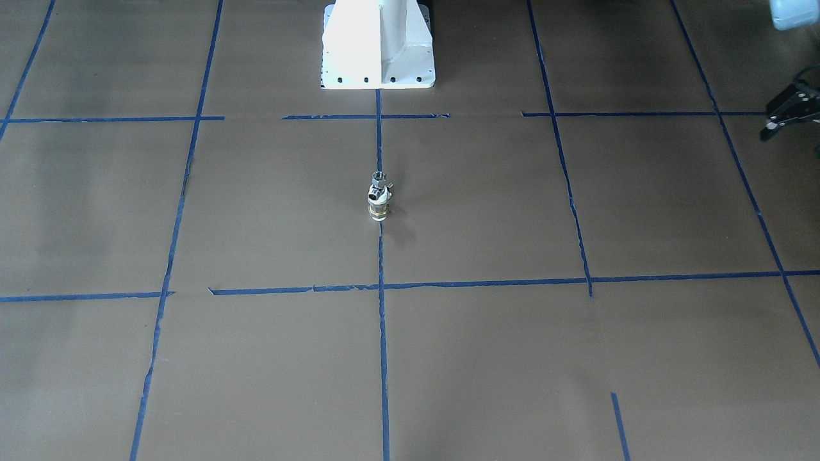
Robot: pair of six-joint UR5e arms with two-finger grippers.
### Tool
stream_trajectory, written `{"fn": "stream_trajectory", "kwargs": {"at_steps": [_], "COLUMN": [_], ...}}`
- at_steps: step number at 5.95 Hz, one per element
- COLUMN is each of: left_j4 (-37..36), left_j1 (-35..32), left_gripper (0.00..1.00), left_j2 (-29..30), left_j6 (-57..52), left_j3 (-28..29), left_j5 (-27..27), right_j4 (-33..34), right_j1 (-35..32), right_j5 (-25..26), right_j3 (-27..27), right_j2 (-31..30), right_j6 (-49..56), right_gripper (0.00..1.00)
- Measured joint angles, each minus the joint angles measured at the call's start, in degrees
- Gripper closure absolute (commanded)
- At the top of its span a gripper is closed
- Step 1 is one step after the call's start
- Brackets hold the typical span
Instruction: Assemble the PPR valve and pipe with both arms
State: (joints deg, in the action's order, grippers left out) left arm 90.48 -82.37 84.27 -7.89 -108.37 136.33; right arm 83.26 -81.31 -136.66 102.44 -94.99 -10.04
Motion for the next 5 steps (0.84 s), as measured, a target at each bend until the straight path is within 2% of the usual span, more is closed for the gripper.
{"fn": "stream_trajectory", "kwargs": {"at_steps": [1,3,5], "left_j4": [-0.77,-8.57,-12.81], "left_j1": [-2.29,-3.48,-4.34], "left_gripper": [0.00,0.00,0.00], "left_j2": [-0.57,-0.40,-0.57], "left_j6": [-2.92,-4.00,-6.62], "left_j3": [2.99,3.98,4.32], "left_j5": [0.49,0.66,0.68], "right_j4": [1.46,11.23,14.99], "right_j1": [-2.72,-6.39,-7.02], "right_j5": [-0.65,-0.46,-0.15], "right_j3": [-2.98,-4.50,-4.19], "right_j2": [-1.01,1.05,2.76], "right_j6": [8.20,19.37,20.84], "right_gripper": [0.00,0.00,0.00]}}
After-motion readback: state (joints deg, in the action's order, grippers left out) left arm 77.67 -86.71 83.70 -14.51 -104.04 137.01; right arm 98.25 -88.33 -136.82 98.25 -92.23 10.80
